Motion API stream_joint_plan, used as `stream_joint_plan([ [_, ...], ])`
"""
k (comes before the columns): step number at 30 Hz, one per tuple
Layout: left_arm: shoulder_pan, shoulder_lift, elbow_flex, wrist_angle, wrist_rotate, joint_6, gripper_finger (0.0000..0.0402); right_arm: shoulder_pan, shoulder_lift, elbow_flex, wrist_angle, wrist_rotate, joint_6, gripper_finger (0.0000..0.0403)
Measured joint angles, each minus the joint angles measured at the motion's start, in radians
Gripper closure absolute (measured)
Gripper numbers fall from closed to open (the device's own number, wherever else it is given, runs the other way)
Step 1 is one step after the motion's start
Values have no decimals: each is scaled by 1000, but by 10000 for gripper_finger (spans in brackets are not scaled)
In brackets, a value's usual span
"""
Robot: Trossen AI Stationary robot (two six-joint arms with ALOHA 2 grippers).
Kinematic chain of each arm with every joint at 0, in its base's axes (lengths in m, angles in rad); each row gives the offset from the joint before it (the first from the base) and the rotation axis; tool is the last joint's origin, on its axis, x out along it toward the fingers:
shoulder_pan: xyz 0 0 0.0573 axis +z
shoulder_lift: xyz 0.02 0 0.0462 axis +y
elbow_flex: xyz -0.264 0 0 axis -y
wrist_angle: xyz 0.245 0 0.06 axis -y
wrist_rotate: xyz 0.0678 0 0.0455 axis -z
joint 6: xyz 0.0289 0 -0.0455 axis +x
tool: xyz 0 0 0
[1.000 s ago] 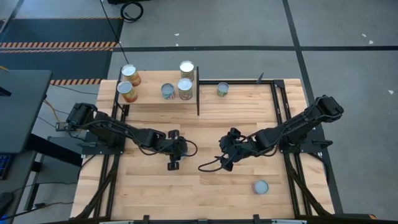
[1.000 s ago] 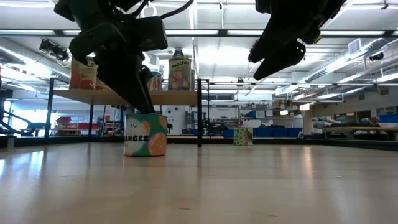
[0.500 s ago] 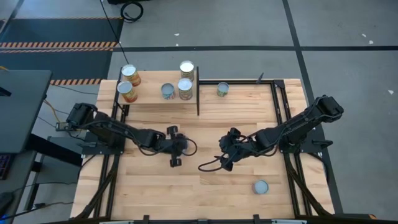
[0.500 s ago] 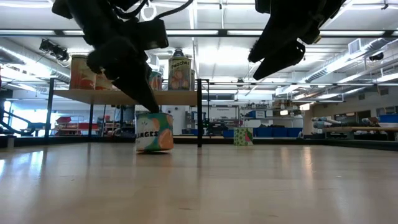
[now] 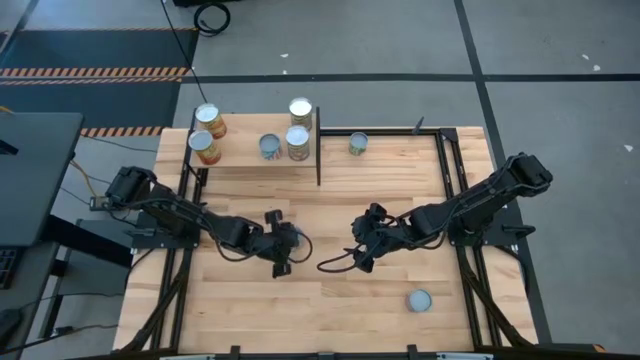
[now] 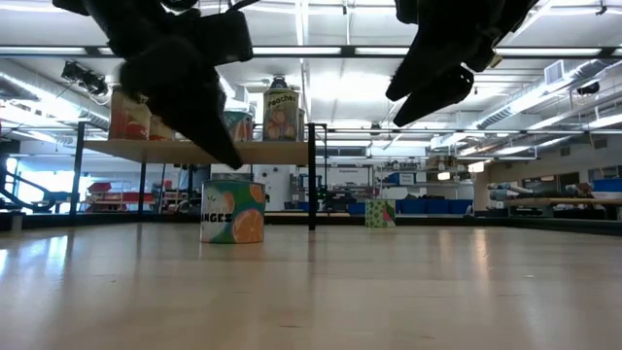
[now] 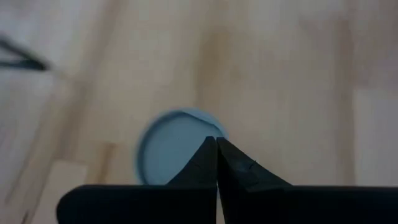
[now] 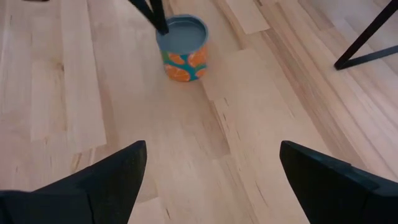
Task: Pick and place cans onto a shelf
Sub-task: Put the canned oranges on the shelf
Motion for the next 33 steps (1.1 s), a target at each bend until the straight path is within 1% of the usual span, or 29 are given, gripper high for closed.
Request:
stream_joint_plan([
  [3, 1, 3, -19, 37, -121, -181, 399, -4, 0, 0, 0, 0, 0, 27],
  [5, 2, 8, -39, 21, -157, -213, 399, -4, 0, 0, 0, 0, -1, 27],
  [7, 2, 8, -57, 24, -167, -237, 399, -4, 0, 0, -1, 0, -5, 27],
  [9, -5, 4, -59, 24, -163, -251, 399, -4, 0, 0, -5, -1, -6, 27],
  [12, -32, -32, -50, 21, -142, -168, 394, -4, 0, 0, -4, -20, -6, 27],
  [14, -49, -81, -37, 2, -116, -119, 385, -4, 0, 0, -4, -26, -5, 27],
  [16, -46, -135, -21, -45, -73, -109, 368, -4, 0, 0, -4, -27, -3, 27],
  [18, -20, -177, -15, -95, -31, -106, 340, -4, 0, 0, -2, -27, -2, 27],
  [21, 24, -200, -15, -138, 22, -60, 277, -5, 0, 0, 6, -26, -2, 27],
  [25, 84, -184, -15, -140, 216, 3, 171, -6, 0, 0, 17, -22, 0, 27],
  [26, 94, -176, -16, -146, 250, 10, 143, -6, 0, 0, 21, -22, 2, 27],
  [28, 108, -157, -16, -145, 272, 47, 90, -6, 0, 0, 24, -26, 3, 27],
  [30, 112, -146, -16, -169, 266, 102, 42, -6, 0, 0, 26, -26, 3, 27],
  [31, 111, -141, -16, -162, 258, 132, 23, -6, 0, 0, 29, -26, 4, 27],
  [33, 114, -136, -16, -172, 239, 188, 9, -6, 0, 0, 30, -26, 7, 27],
])
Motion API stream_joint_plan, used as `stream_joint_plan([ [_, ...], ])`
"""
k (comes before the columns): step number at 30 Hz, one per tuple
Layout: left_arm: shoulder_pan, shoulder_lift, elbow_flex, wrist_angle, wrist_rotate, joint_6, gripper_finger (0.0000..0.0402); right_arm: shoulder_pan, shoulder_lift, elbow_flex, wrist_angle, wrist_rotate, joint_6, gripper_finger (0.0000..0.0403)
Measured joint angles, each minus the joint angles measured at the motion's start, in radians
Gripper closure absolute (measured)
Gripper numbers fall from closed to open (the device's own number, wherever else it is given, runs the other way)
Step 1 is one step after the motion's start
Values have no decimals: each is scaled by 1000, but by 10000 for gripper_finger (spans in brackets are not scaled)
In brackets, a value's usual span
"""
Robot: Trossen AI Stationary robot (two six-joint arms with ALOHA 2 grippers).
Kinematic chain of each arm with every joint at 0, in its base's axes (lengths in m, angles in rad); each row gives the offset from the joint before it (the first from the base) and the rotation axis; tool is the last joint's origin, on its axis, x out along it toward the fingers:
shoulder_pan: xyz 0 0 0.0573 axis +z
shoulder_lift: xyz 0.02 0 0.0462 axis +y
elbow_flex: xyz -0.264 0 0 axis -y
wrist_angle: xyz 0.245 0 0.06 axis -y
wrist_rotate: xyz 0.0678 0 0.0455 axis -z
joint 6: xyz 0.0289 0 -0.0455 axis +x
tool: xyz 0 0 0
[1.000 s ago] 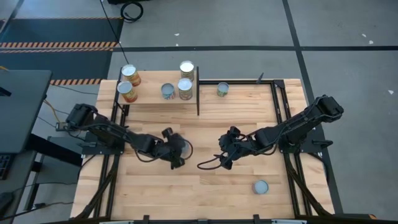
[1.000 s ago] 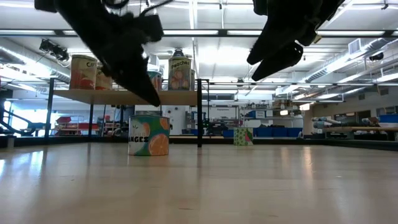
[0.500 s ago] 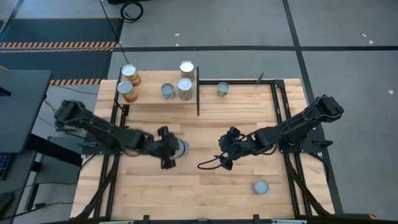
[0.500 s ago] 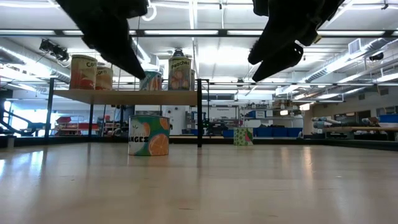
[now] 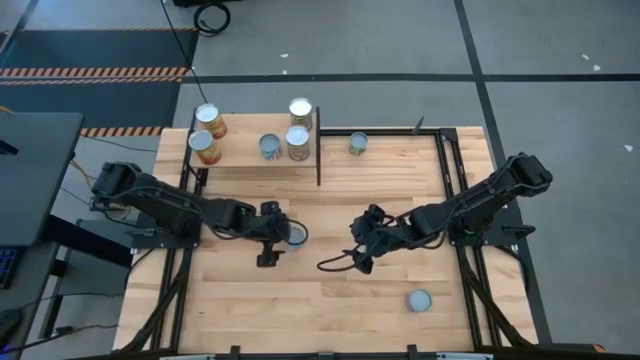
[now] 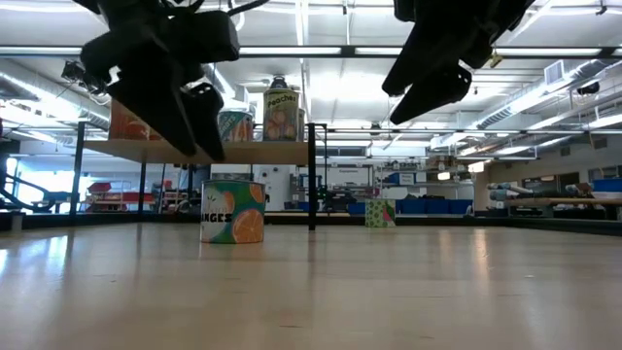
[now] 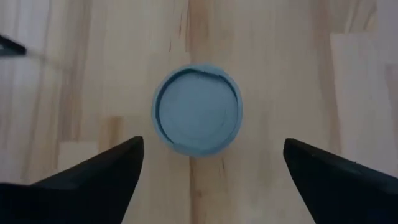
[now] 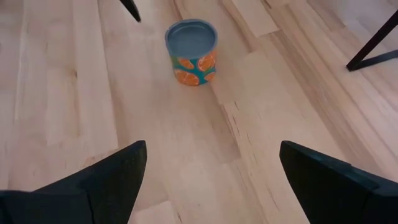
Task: Pick and place cans onto a shelf
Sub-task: Put the canned oranges on the shelf
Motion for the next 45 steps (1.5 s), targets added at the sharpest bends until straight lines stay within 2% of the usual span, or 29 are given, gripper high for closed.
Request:
stream_joint_plan([
  [12, 66, 105, 0, 31, 23, 79, 15, 0, 0, 0, 12, -3, -4, 27],
  [18, 65, 142, 0, 137, 114, 165, 15, 0, 0, 0, 12, -7, -5, 27],
  [22, 70, 185, 0, 144, 108, 212, 14, 1, 0, 0, 14, -12, -6, 27],
  [29, 69, 199, 1, 221, 107, 226, 14, 4, 0, 0, 16, -22, -5, 27],
  [36, 70, 233, 0, 230, 115, 238, 16, 4, 0, 0, 18, -22, -7, 27],
  [39, 69, 262, 0, 243, 116, 234, 36, 4, 0, 0, 18, -22, -7, 27],
  [45, 69, 261, 0, 246, 116, 190, 118, 4, 0, 0, 18, -23, -7, 27],
])
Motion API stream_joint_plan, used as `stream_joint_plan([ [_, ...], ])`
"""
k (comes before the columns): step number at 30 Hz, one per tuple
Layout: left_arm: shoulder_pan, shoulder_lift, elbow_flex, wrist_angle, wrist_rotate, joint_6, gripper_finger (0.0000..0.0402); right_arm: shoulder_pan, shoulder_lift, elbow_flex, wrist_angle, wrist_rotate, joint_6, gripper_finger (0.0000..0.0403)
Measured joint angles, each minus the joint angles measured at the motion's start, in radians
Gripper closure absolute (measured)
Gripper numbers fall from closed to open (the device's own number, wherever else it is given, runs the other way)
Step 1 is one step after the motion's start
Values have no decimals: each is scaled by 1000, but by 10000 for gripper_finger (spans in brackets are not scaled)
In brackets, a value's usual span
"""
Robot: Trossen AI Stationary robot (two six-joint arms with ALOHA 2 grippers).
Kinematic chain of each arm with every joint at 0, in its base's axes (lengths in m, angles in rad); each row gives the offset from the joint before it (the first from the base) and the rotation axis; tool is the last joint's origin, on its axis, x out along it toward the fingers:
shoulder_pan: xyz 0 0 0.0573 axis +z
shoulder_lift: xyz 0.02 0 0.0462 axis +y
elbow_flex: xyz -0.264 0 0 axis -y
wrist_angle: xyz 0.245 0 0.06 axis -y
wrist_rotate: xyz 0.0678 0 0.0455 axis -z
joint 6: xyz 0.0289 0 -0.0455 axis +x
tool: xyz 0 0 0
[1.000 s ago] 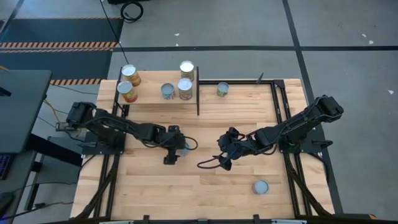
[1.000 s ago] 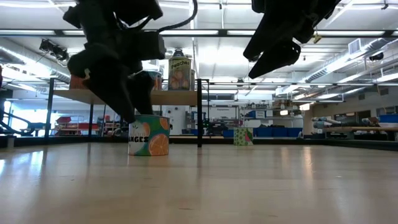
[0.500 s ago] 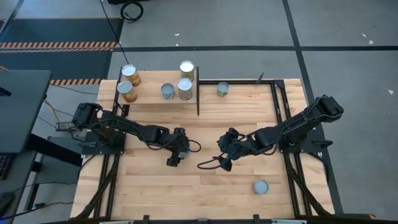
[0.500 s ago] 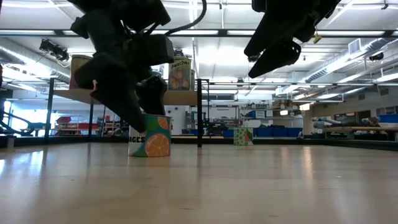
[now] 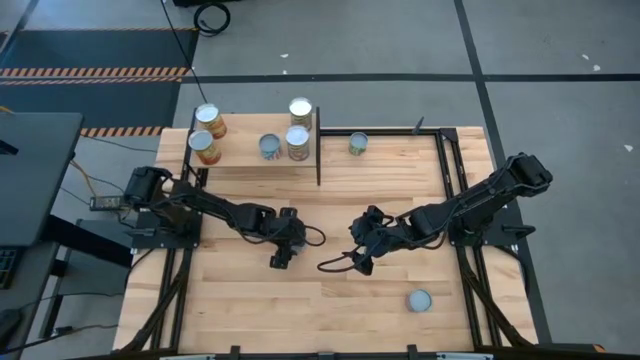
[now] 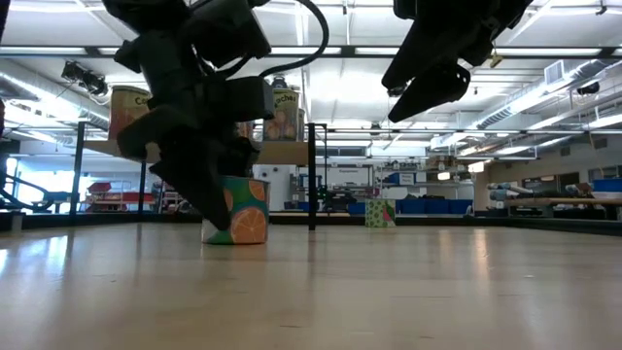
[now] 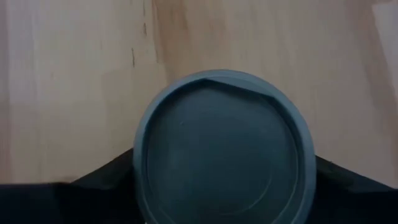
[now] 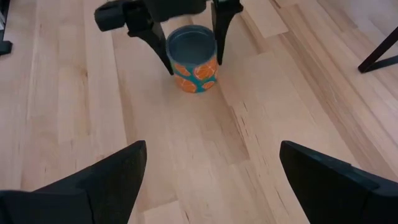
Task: Pick and place cans onto a shelf
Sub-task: Put the canned oranges on the shelf
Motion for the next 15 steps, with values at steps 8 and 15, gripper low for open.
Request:
stream_joint_plan([
  [8, -22, -147, 179, -393, -65, -115, 118, 0, 0, 0, 0, 0, -1, 27],
  [15, 16, -341, 471, -776, -418, -112, 118, -1, 0, 0, 82, 51, -76, 27],
])
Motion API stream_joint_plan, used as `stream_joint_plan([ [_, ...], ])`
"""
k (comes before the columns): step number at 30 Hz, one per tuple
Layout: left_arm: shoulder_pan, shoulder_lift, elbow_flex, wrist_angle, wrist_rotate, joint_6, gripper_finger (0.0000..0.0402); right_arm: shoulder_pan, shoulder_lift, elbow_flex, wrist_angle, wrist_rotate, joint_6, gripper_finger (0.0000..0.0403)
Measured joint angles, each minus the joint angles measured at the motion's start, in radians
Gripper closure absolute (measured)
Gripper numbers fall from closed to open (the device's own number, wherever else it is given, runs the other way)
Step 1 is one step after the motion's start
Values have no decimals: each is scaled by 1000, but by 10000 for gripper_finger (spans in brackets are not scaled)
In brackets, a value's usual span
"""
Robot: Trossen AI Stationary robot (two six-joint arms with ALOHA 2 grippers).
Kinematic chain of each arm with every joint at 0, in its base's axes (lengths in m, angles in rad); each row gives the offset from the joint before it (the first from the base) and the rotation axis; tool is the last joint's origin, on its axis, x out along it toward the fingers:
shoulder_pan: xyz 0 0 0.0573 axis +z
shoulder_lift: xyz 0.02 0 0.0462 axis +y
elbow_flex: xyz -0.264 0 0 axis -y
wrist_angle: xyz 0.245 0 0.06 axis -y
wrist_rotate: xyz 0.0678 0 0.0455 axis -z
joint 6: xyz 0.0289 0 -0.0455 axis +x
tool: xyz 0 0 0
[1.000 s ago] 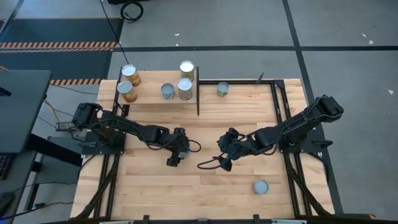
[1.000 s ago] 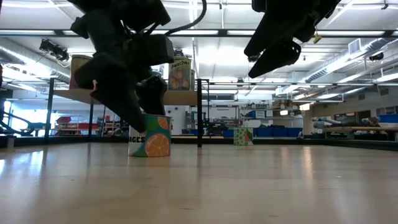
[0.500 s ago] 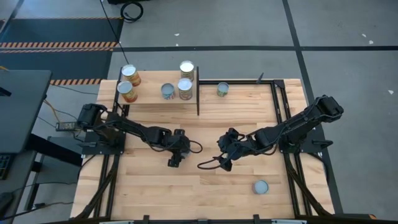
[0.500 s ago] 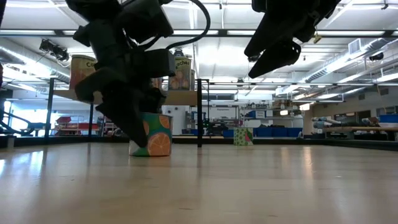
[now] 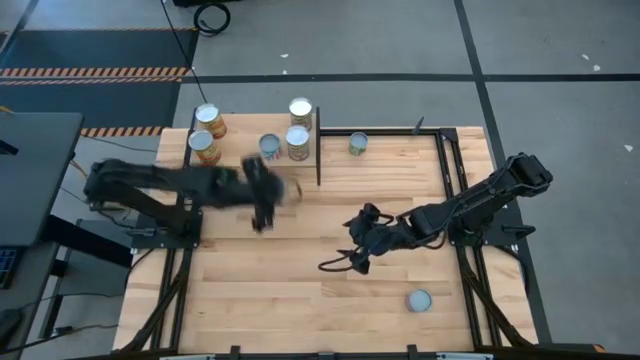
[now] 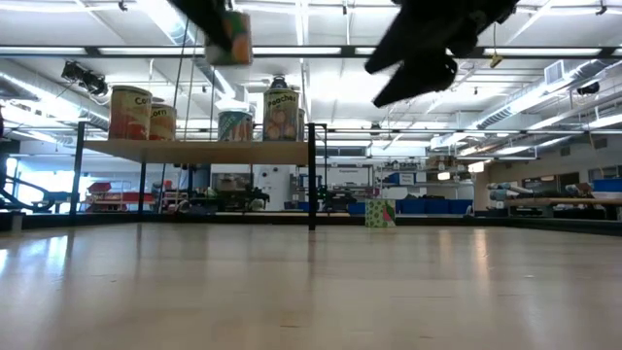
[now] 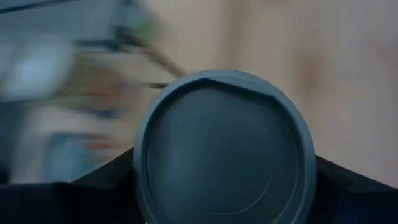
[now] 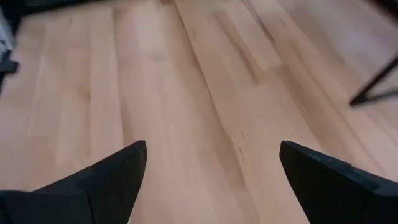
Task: Pick and place cans onto a shelf
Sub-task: Put the canned oranges on the shelf
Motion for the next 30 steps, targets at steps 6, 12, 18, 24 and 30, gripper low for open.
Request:
stream_joint_plan([
  [6, 263, -61, 135, -37, -29, 129, 118, -64, -2, 47, 31, -173, -125, 28],
  [12, 572, -50, 170, 85, 131, 265, 118, -155, -3, 124, -20, -270, -273, 29],
  [18, 848, 44, 170, 148, 371, 333, 118, -256, -6, 169, -72, -285, -364, 30],
  [24, 930, 212, 241, 193, 492, 427, 118, -336, -6, 172, -130, -358, -358, 30],
  [30, 966, 344, 395, 6, 552, 495, 118, -381, -6, 172, -184, -368, -334, 30],
])
